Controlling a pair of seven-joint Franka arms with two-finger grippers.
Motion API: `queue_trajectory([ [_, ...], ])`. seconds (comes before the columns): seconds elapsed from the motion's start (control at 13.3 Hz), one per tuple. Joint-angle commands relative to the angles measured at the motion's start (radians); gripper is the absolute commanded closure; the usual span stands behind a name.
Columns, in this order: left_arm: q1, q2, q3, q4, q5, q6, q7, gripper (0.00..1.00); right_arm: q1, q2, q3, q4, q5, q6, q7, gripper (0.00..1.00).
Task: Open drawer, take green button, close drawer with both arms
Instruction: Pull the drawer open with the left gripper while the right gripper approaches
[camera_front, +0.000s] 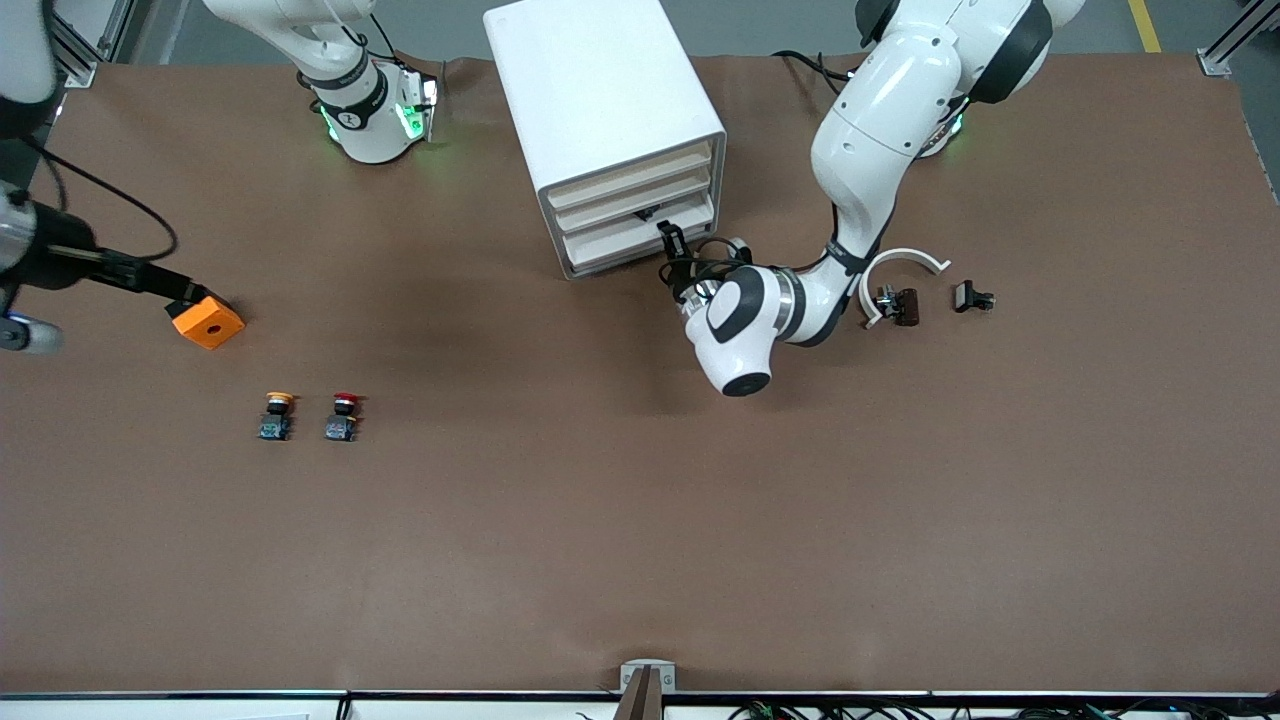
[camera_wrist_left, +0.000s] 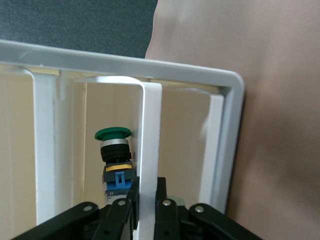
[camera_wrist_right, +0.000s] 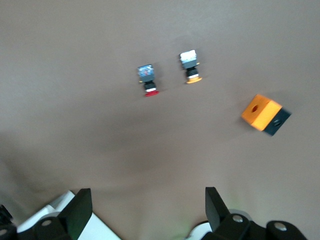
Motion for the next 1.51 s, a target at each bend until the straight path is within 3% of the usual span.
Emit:
queue_trajectory([
  [0.0,0.008,-0.001,0.054,0.028,-0.012,0.015,-0.024,1.0,0.124,0.007,-0.005,0.003,0.044,0.053,0.252,0.0],
  [0.6,0.152,0.009,0.055,0.128,-0.016,0.047,0.035,1.0,0.432,0.092,-0.005,-0.002,0.072,0.283,0.715,0.0],
  [0.68,0.154,0.007,0.055,0.131,-0.016,0.053,0.037,0.93,0.458,0.103,-0.005,0.0,0.072,0.311,0.763,0.0],
  [0.75,0.163,0.007,0.055,0.131,-0.016,0.056,0.042,0.59,0.483,0.122,-0.005,0.0,0.072,0.334,0.8,0.0],
  [0.83,0.166,0.004,0.055,0.131,-0.016,0.056,0.046,0.04,0.512,0.137,-0.006,0.0,0.068,0.352,0.843,0.0],
  [1.13,0.169,-0.008,0.063,0.185,0.006,0.05,0.042,0.0,0.622,0.2,-0.008,0.003,0.028,0.394,0.95,0.0],
  [1.43,0.166,-0.027,0.147,0.297,0.057,0.05,0.112,0.0,0.705,0.261,-0.006,0.01,-0.011,0.434,1.062,0.0],
])
